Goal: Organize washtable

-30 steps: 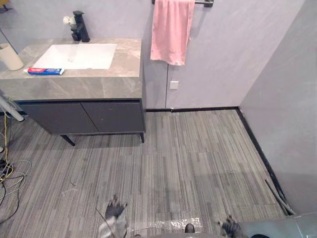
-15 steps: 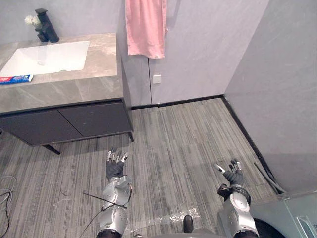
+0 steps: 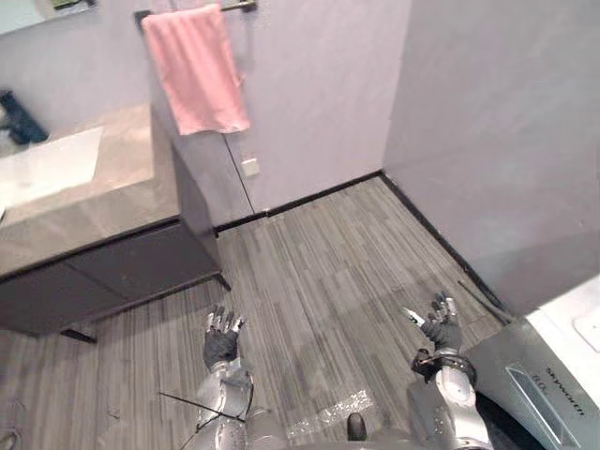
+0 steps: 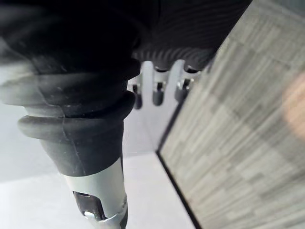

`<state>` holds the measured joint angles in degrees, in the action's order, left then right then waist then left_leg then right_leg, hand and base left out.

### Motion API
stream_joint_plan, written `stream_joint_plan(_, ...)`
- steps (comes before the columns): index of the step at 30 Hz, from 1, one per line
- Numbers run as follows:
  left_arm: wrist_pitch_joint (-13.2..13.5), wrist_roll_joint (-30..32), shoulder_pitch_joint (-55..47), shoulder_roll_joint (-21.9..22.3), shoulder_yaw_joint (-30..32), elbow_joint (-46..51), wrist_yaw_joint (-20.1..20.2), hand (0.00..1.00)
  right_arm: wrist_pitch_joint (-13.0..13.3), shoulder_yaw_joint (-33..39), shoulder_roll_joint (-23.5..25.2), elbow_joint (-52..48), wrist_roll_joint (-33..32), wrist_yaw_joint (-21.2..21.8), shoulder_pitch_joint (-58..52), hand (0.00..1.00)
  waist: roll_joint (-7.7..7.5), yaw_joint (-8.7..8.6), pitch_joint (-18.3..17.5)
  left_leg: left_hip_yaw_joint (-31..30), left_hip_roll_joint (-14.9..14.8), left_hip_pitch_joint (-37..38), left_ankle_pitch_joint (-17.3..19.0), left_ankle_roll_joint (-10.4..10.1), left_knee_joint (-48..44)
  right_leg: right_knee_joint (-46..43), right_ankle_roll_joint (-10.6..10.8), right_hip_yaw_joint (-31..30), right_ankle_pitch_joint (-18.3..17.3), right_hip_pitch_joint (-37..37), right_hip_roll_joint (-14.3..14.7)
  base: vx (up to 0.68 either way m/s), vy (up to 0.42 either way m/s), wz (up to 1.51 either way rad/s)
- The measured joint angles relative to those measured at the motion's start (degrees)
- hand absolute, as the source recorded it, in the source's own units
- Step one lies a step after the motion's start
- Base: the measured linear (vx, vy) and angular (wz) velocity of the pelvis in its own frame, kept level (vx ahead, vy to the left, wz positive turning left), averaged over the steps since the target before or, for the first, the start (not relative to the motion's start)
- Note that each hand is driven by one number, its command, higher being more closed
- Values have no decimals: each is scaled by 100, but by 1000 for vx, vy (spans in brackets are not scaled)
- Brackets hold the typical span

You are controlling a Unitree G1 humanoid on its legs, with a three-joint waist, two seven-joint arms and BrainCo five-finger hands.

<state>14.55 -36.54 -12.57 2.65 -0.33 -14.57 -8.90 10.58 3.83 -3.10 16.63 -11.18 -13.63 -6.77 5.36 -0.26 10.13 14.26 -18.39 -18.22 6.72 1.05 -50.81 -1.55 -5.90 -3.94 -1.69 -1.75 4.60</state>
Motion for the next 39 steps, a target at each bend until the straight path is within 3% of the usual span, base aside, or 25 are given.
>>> stream_joint_plan(2,-7,0,-11,14,0,184,0,0,-17,-157,-1,-2,3,0,113,0,-43,117,24,-95,613,-140,88,-272,1402,29,-67,-133,-79,-10,-3,224,-82,-32)
stream_joint_plan(5,-24,2,-20,76,-21,396,-6,0,-36,-321,-7,-1,2,5,336,0,-28,150,11,-220,1049,-212,-126,-616,3105,99,79,-208,-295,-128,71,321,-39,-25)
stream_joint_plan(7,-29,6,-23,76,-27,414,-7,0,-41,-348,0,1,3,18,341,0,-46,146,-11,-228,1131,-232,-127,-553,3141,-98,114,-238,-585,-213,87,410,36,-17)
stream_joint_plan(8,-37,23,-30,75,-32,414,-9,0,-43,-341,-3,3,4,21,290,0,-111,141,-58,-213,1229,-245,-92,-496,2938,-511,159,-248,-976,-197,55,496,86,-14)
stream_joint_plan(9,-66,158,-62,69,-61,366,-6,0,-42,-321,1,66,7,47,190,0,-242,168,-155,-143,1408,-68,8,-292,2884,-1368,577,-220,-1493,-59,-59,537,91,-17)
stream_joint_plan(10,-64,176,-91,73,-64,345,-6,0,-41,-320,0,87,7,54,180,0,-244,192,-164,-130,1439,11,6,-260,2925,-1667,694,-202,-1578,41,-61,564,111,-50)
stream_joint_plan(11,-74,382,-157,48,-56,237,-10,0,-35,-326,14,231,6,134,168,0,-265,300,-181,-104,1495,368,-66,21,3068,-3294,1134,-28,-1848,567,-90,565,87,-39)
stream_joint_plan(12,-130,630,-138,-76,-44,-1,-42,0,-70,-381,162,427,0,181,147,0,-644,252,-200,-2,1731,592,153,118,2869,-4920,1445,122,-1633,1107,-397,556,74,-26)
stream_joint_plan(13,-193,771,-109,-143,-12,-142,-104,0,-88,-390,209,484,-1,222,114,0,-714,229,-201,-30,1797,763,345,126,2848,-5501,1607,204,-1267,1301,-510,582,45,20)
stream_joint_plan(14,-304,976,-21,-177,20,-415,-190,0,-126,-419,244,521,3,276,55,0,-775,222,-182,-143,1887,1119,560,164,2843,-6353,1513,379,-891,1556,-692,590,25,26)
stream_joint_plan(15,-355,1213,-4,-131,130,-621,-315,0,-128,-545,196,507,42,387,46,0,-684,205,-130,-306,1874,1547,730,143,2977,-6833,1049,695,-1100,1702,-829,583,19,27)
stream_joint_plan(16,-362,1324,-7,-101,219,-699,-379,0,-126,-608,166,497,55,411,44,0,-617,159,-112,-387,1832,1770,781,123,3112,-6894,845,891,-1220,1767,-906,558,-26,26)
stream_joint_plan(18,-346,1685,18,-58,719,-1114,-619,0,-118,-872,120,356,55,547,-27,0,-282,86,-91,-780,1528,2502,907,22,3694,-6060,510,1243,-1468,2344,-958,654,-112,48)
stream_joint_plan(19,-345,1707,31,-52,763,-1160,-636,0,-119,-890,116,331,53,564,-34,0,-274,82,-97,-817,1501,2539,908,23,3728,-5897,519,1227,-1465,2411,-958,666,-200,71)
stream_joint_plan(21,-347,1816,155,-114,1102,-1590,-755,0,-114,-948,71,197,55,665,-60,0,-298,45,-119,-1003,1326,2716,923,-10,3855,-3980,903,665,-1228,2685,-892,511,-235,75)
stream_joint_plan(22,-349,1836,124,-200,1254,-1755,-818,0,-113,-958,46,141,56,683,-91,0,-507,37,-200,-1081,1346,2777,1036,-241,3764,-2630,1079,100,-691,2623,-948,607,-332,90)
stream_joint_plan(23,-354,1878,38,-276,1388,-1932,-883,0,-98,-1001,36,63,55,692,-247,0,-520,59,-218,-1262,1211,2926,1259,-603,3556,-2446,1095,-15,114,2535,-989,611,-332,73)
stream_joint_plan(24,-403,1879,29,-184,1450,-2075,-924,0,-131,-1005,-58,89,57,696,-224,0,-347,132,-219,-1313,1019,2973,1275,-642,3427,-2724,1043,153,15,2533,-881,587,-325,60)
stream_joint_plan(27,-436,1922,-73,92,1617,-2180,-1041,0,-166,-1025,-41,-102,62,709,-405,0,-226,100,-257,-1638,679,2437,728,-497,2030,-3086,737,769,-791,2146,-872,511,-330,77)
stream_joint_plan(28,-435,1918,15,104,1664,-2182,-1077,0,-167,-1026,-24,-199,63,702,-533,0,-215,104,-249,-1636,435,1883,178,-409,965,-3010,623,1074,-948,1844,-835,435,-311,100)
stream_joint_plan(30,-416,1914,87,107,1663,-2137,-1127,0,-165,-1014,46,-291,65,609,-694,0,-274,140,-180,-1266,-100,1021,2,-347,-894,-2504,483,1511,-1060,1002,-740,417,-276,92)
stream_joint_plan(32,-419,1917,105,99,1560,-1990,-1154,0,-103,-913,144,-305,67,580,-802,0,-462,125,-145,-606,-175,576,167,-97,-1358,-2074,445,1772,-1120,438,-835,297,-144,82)
stream_joint_plan(33,-415,1921,103,97,1513,-1587,-1224,0,-59,-806,157,-315,69,525,-834,0,-570,139,-158,-107,-146,265,284,83,-1038,-1911,402,1939,-1236,245,-952,220,-84,74)
stream_joint_plan(37,-292,1977,135,98,1431,-588,-1379,0,-35,-452,112,-368,69,483,-782,0,-591,123,-149,243,39,-140,344,41,543,-1840,584,2281,-1322,34,-1281,246,61,54)
stream_joint_plan(39,-283,2281,138,98,1415,81,-1529,0,-5,-360,-9,-467,68,474,-690,0,-573,116,-162,203,215,-88,150,-258,1854,-1667,802,2400,-1323,-227,-1539,367,246,34)
